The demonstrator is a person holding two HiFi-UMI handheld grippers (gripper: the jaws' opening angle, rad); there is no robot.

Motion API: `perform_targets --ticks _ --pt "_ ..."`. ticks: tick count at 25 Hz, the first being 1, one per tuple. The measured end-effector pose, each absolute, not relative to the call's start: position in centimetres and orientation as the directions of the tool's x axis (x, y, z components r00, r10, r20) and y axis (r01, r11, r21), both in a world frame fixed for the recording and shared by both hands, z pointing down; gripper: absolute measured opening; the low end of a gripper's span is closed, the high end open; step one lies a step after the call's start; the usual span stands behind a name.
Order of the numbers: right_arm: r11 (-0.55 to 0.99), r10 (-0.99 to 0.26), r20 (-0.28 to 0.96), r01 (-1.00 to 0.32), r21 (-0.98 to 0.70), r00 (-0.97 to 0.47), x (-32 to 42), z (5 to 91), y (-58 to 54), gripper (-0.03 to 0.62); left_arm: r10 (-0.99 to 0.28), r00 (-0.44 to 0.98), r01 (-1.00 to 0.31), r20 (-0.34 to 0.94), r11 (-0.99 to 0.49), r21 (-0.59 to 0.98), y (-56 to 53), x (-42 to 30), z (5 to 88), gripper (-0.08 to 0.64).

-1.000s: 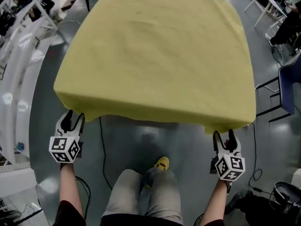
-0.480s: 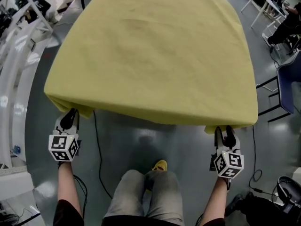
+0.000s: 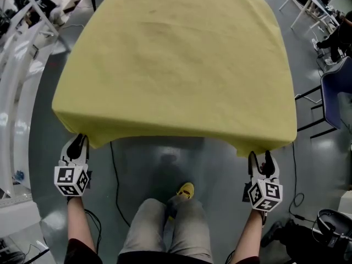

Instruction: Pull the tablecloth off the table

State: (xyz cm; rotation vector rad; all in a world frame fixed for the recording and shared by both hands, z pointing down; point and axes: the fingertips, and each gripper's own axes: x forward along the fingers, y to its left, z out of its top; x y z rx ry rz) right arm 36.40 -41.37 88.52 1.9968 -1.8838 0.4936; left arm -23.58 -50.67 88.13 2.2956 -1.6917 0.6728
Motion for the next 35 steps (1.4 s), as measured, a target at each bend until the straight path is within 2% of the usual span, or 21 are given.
perform_targets --ticks 2,6,10,13,14,15,16,18,20,22,35 --pt "-0.068 -0.872 0.486 -0.998 0.018 0.068 37.0 88.5 -40.9 0.283 -0.841 0.221 -0.947 0.493 -0.307 -0.098 -50.3 -24.2 88.2 0.103" --pt "-0.111 -0.867 0.485 -0.993 0.032 0.113 38.7 88.1 -40.7 0.305 -0.839 0.193 -0.955 0.509 -0.280 -0.100 -50.4 -26.1 88.3 0.239" --pt "-0.103 -0.862 0.496 -0.994 0.035 0.107 39.8 88.5 -41.7 0.361 -0.831 0.187 -0.953 0.523 -0.283 -0.108 -51.5 -27.5 88.8 0.329" --pt "-0.070 -0.856 0.509 -0.996 0.055 0.088 40.1 88.9 -43.4 0.362 -0.826 0.200 -0.947 0.527 -0.302 -0.112 -53.0 -27.4 89.3 0.356" --pt "-0.069 -0.854 0.512 -0.996 0.055 0.087 40.2 88.9 -43.9 0.362 -0.822 0.207 -0.942 0.531 -0.314 -0.118 -53.4 -27.2 89.4 0.351" --pt "-0.071 -0.853 0.514 -0.996 0.059 0.091 40.3 88.9 -44.3 0.356 -0.817 0.211 -0.937 0.536 -0.326 -0.127 -53.7 -26.9 89.5 0.303" --pt "-0.073 -0.851 0.516 -0.995 0.072 0.100 40.3 88.9 -44.5 0.305 -0.814 0.213 -0.933 0.541 -0.334 -0.135 -54.0 -26.6 89.5 0.225" --pt "-0.064 -0.846 0.519 -0.991 0.120 0.118 39.9 88.7 -44.7 0.163 -0.808 0.215 -0.929 0.549 -0.343 -0.140 -54.3 -26.3 89.4 0.071" --pt "-0.052 -0.846 0.520 -0.988 0.146 0.121 39.2 88.3 -44.7 0.073 -0.799 0.225 -0.925 0.557 -0.355 -0.135 -54.2 -25.9 89.2 0.013" --pt "-0.055 -0.847 0.519 -0.990 0.131 0.116 38.7 87.8 -44.5 0.016 -0.790 0.236 -0.923 0.566 -0.364 -0.124 -53.6 -25.5 88.9 0.009" --pt "-0.075 -0.833 0.546 -0.995 0.058 0.095 35.3 82.5 -39.3 0.015 -0.739 0.333 -0.906 0.586 -0.422 -0.018 -47.6 -24.0 83.4 0.009"
